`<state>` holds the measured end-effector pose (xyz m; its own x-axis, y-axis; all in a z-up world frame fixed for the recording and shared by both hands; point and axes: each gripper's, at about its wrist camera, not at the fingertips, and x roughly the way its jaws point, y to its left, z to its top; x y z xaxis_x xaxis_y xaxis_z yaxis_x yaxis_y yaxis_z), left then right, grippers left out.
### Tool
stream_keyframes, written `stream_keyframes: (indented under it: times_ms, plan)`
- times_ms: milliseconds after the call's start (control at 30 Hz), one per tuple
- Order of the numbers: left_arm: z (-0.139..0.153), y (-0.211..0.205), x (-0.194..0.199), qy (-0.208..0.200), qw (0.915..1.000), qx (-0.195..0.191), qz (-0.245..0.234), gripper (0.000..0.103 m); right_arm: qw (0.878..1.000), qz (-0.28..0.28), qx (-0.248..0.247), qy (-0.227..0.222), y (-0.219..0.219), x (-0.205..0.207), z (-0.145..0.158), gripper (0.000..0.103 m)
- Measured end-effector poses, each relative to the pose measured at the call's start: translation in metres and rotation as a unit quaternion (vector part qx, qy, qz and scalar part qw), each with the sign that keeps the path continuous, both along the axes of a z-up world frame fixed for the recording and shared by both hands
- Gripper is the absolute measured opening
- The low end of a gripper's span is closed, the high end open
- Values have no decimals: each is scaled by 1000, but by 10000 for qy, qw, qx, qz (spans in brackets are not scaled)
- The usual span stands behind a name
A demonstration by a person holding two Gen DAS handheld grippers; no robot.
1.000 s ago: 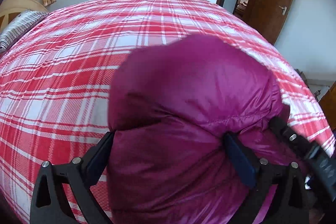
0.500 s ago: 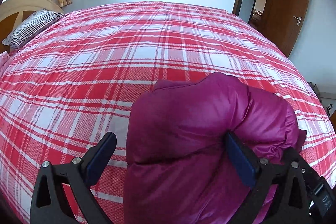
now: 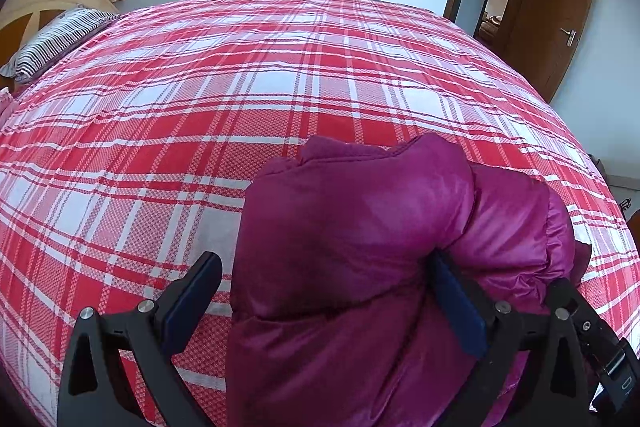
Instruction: Fold large clothes
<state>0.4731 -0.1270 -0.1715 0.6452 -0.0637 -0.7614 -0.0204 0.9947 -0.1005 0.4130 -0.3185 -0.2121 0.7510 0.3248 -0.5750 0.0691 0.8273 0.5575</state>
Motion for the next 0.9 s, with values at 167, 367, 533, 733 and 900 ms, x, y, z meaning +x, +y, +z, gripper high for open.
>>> stream_keyframes:
  times_ms: [167, 367, 533, 733, 900]
  plan:
    - [-2, 0, 1, 44, 10000, -16, -9, 102, 10000, -1, -60, 21, 1, 2, 0, 64]
    - [-6, 1, 4, 151, 9998, -79, -33, 102, 9999, 8, -150, 55, 3, 4, -1, 65]
    - [-8, 3, 6, 213, 9996, -148, -55, 102, 9997, 27, -223, 93, 4, 7, -1, 66]
    - [-9, 3, 7, 249, 9994, -211, -69, 102, 9996, 30, -267, 114, 5, 7, -1, 66]
    - [-10, 4, 8, 265, 9993, -271, -76, 102, 9996, 31, -262, 121, 5, 8, -2, 66]
